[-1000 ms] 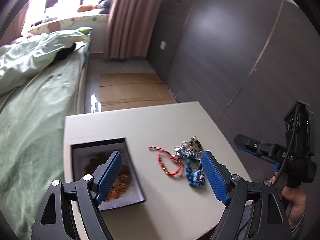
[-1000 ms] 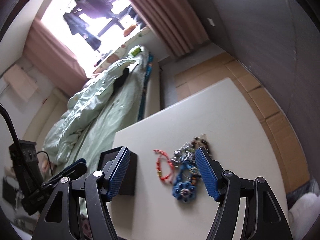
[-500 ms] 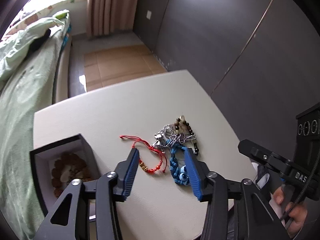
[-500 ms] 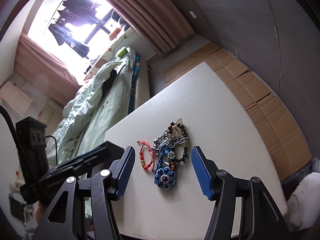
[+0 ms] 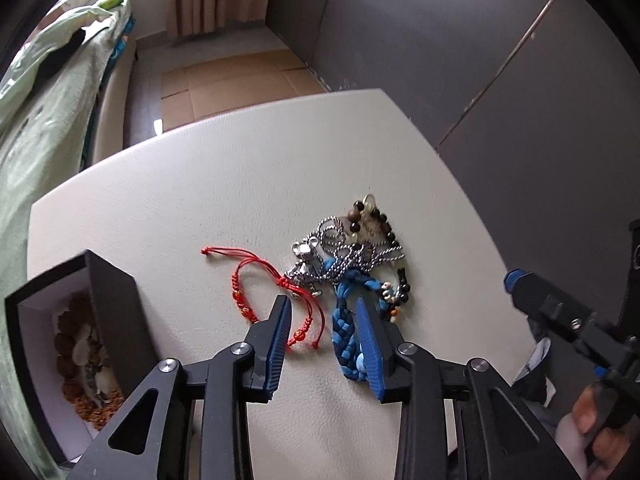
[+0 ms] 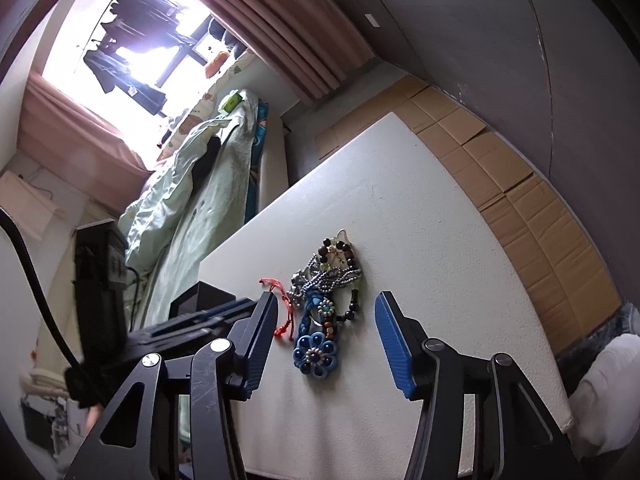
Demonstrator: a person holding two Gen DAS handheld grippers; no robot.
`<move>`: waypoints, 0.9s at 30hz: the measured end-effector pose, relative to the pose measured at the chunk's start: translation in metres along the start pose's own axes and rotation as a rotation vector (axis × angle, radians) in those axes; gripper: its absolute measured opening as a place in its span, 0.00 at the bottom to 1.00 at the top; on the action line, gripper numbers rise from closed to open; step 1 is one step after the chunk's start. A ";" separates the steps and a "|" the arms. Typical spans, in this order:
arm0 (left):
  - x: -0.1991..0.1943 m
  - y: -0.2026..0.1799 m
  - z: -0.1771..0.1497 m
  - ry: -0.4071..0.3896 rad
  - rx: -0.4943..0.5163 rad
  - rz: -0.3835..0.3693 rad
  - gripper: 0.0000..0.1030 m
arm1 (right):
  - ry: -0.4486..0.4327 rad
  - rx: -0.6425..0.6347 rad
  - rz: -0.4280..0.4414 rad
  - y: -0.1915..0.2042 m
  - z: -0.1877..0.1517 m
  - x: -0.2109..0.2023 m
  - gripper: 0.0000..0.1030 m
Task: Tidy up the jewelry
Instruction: 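Grasp the red string bracelet with left tool while right reaches blue flower bracelet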
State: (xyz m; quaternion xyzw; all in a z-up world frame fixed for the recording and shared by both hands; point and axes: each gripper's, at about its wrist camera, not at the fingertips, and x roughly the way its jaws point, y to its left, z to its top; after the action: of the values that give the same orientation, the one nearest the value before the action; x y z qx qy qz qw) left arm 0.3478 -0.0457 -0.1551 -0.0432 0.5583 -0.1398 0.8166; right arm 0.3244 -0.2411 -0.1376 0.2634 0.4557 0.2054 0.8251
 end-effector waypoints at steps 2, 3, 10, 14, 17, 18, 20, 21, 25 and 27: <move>0.003 0.000 0.000 0.003 0.001 0.010 0.34 | 0.003 0.000 -0.003 -0.001 0.000 0.001 0.49; 0.005 0.001 0.000 0.005 0.000 0.013 0.34 | 0.004 -0.001 -0.004 -0.001 0.000 0.002 0.49; 0.017 0.005 0.002 0.028 -0.020 -0.001 0.33 | 0.008 -0.008 -0.011 0.001 0.000 0.004 0.49; 0.027 0.004 0.001 0.057 -0.008 0.016 0.22 | 0.010 -0.012 -0.018 0.002 -0.001 0.006 0.49; 0.027 0.005 -0.001 0.049 0.002 0.039 0.13 | 0.015 -0.010 -0.023 0.001 0.000 0.008 0.49; 0.027 0.005 -0.002 0.050 0.006 0.049 0.07 | 0.018 -0.012 -0.024 0.002 0.000 0.010 0.49; 0.026 0.007 -0.003 0.051 -0.004 0.030 0.05 | 0.022 -0.019 -0.028 0.003 0.000 0.012 0.49; 0.024 0.008 -0.004 0.045 -0.010 0.023 0.04 | 0.028 -0.025 -0.030 0.004 0.000 0.014 0.49; 0.002 0.011 -0.008 -0.026 -0.032 0.013 0.04 | 0.062 -0.052 -0.041 0.010 -0.001 0.028 0.48; -0.008 0.013 -0.010 -0.050 -0.054 -0.011 0.04 | 0.085 -0.057 -0.042 0.009 -0.001 0.037 0.43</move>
State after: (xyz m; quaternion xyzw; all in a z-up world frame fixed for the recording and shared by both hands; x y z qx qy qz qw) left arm 0.3380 -0.0307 -0.1549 -0.0718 0.5408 -0.1279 0.8282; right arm 0.3412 -0.2118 -0.1565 0.2212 0.4899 0.2118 0.8162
